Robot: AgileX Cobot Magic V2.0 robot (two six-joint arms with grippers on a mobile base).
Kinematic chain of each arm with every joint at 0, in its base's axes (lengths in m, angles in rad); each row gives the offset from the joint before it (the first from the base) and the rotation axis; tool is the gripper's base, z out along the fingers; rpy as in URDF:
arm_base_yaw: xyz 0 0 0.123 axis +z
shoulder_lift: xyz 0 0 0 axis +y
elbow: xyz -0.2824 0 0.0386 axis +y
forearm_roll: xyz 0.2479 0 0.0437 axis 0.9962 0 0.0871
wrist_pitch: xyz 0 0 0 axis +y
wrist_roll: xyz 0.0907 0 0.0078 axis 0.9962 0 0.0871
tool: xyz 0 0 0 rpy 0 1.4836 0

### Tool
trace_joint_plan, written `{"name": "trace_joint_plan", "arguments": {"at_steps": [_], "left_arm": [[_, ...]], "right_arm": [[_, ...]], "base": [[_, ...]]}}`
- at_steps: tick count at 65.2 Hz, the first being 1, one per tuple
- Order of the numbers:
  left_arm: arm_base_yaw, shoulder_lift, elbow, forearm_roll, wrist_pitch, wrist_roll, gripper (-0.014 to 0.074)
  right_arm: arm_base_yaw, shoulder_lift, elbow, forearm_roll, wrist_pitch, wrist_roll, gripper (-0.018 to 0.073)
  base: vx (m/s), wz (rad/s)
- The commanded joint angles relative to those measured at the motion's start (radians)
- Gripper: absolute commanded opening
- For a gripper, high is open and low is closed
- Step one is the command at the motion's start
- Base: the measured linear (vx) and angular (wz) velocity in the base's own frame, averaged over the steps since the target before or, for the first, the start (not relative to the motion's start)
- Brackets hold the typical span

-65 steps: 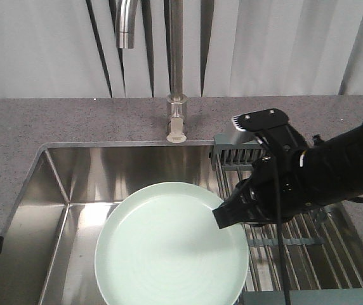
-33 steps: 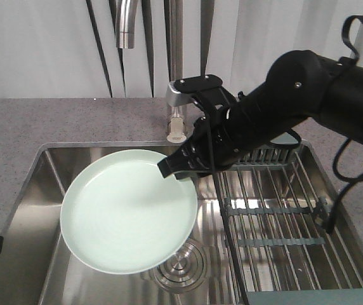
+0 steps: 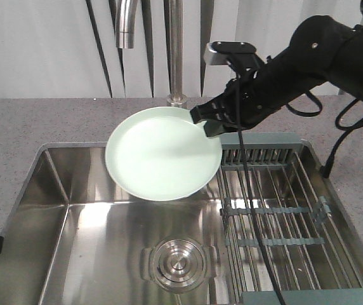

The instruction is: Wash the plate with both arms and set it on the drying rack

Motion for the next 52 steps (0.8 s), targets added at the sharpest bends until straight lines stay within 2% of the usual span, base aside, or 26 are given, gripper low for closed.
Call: {"name": "trace_joint_plan", "arguments": {"at_steps": [1,18,36,52], "left_arm": [[-0.001,-0.008,-0.023,-0.015,-0.047,-0.008,0.0488],[-0.001,-0.008,-0.023,-0.015,-0.047,-0.008,0.0488],[-0.001,-0.008,-0.023,-0.015,-0.047,-0.008,0.0488],[-0.001,-0.008,-0.023,-0.015,-0.047,-0.008,0.0488]], "right_arm": [[-0.044,-0.089,-0.001,-0.001,-0.028,0.002,-0.0008],[-0.119,-0.287,0.280,-0.002,-0.155,-0.009,-0.0008],[-0.115,-0.436,0.484,0.000,-0.182,-0.001,-0.0007],[-0.022,-0.493,0.587,-0.002,-0.176,0.019,-0.0007]], "base": [[0.00,0.00],[0.00,0.00],[0.00,0.00],[0.00,0.00]]}}
